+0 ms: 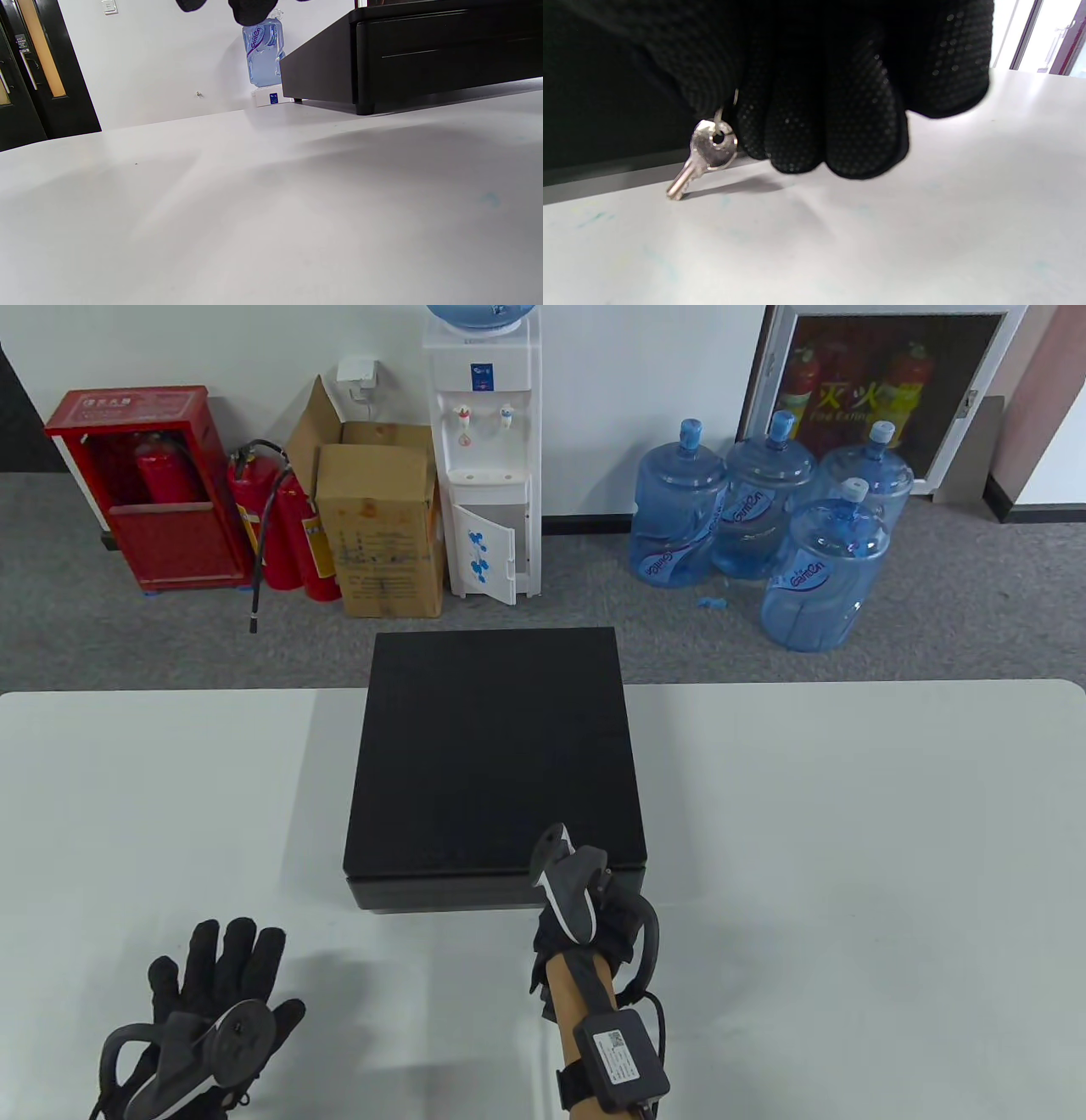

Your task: Close cash drawer

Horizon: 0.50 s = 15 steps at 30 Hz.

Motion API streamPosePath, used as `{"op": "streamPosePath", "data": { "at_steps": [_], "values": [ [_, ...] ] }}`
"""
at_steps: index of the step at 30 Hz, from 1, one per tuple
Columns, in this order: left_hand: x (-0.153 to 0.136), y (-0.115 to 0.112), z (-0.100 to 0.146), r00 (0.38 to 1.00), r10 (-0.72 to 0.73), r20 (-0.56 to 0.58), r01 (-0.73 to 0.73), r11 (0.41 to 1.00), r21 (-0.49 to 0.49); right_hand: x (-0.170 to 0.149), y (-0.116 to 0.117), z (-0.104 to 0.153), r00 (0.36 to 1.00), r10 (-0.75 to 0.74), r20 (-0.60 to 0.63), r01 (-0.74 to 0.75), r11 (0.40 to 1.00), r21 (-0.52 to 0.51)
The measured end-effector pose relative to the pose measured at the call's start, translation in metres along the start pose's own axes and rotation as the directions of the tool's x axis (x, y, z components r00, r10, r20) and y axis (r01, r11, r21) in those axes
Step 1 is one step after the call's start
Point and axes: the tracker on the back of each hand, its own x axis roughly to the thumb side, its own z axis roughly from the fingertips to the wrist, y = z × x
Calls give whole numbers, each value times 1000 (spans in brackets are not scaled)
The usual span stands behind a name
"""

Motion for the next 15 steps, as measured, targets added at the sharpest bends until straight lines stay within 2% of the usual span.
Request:
{"op": "streamPosePath", "data": {
  "at_steps": [15],
  "values": [
    [2, 0, 0, 1000, -6, 2, 6, 1000, -5, 0, -2, -1, 1000, -31, 4, 31, 999, -11]
  ]
}}
